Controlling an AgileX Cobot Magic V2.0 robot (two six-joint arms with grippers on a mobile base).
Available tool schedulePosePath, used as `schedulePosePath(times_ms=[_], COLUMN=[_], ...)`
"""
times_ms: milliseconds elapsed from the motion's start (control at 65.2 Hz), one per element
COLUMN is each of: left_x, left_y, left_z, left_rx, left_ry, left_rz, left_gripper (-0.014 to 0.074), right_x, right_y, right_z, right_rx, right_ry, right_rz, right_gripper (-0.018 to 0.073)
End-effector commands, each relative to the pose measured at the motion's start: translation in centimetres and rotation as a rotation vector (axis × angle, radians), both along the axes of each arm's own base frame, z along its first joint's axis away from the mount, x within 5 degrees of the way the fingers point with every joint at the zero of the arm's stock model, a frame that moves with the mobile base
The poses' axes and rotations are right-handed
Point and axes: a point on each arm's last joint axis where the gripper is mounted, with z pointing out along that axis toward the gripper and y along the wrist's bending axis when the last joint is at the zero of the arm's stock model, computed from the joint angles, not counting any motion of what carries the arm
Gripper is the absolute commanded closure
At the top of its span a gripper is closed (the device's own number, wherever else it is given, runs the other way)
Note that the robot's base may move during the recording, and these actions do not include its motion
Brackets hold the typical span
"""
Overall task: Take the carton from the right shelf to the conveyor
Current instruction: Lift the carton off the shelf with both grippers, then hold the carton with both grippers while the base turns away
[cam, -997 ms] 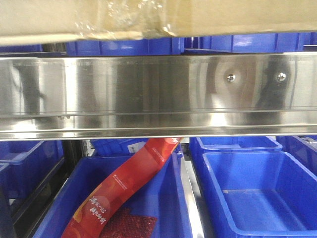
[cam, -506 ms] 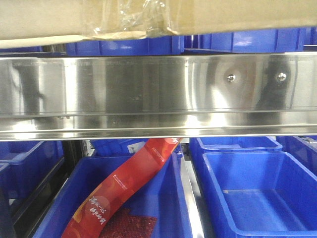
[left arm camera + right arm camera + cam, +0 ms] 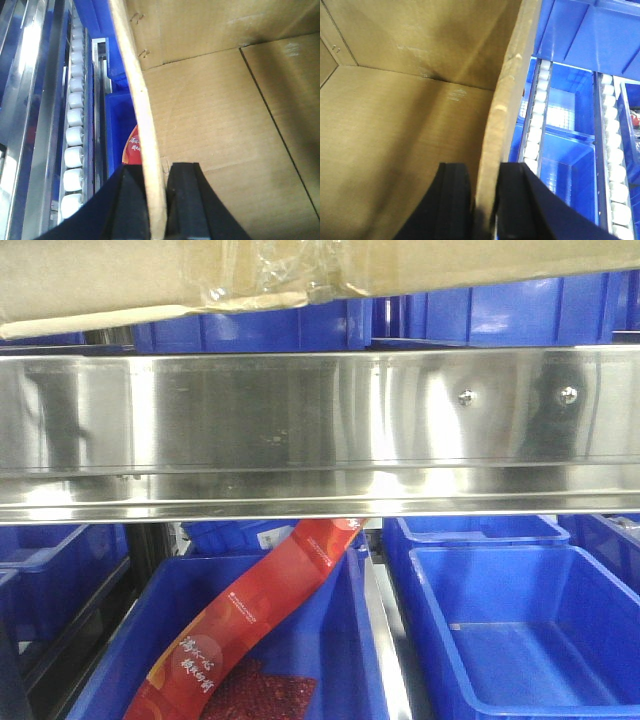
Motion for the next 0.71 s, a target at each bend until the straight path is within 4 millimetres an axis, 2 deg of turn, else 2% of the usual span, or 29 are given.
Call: schedulePosePath(times_ms=[0, 690], left_x=[-0.40, -0.40], left_y=[-0.99, -0.99], left_z=[0.70, 0.70], left_rx=[-0.072, -0.072], left_ry=[-0.051, -0.051], left_rz=[-0.074, -0.074], left_gripper=[0.0605, 0.0605], right_x=[-0.22, -0.22], right_y=[0.83, 0.83], right_z=[0.97, 0.97], right_rx=[0.082, 0.082], right_ry=[-0.074, -0.074], right_rz=[0.062, 0.062], right_gripper=[0.0627, 0.0627])
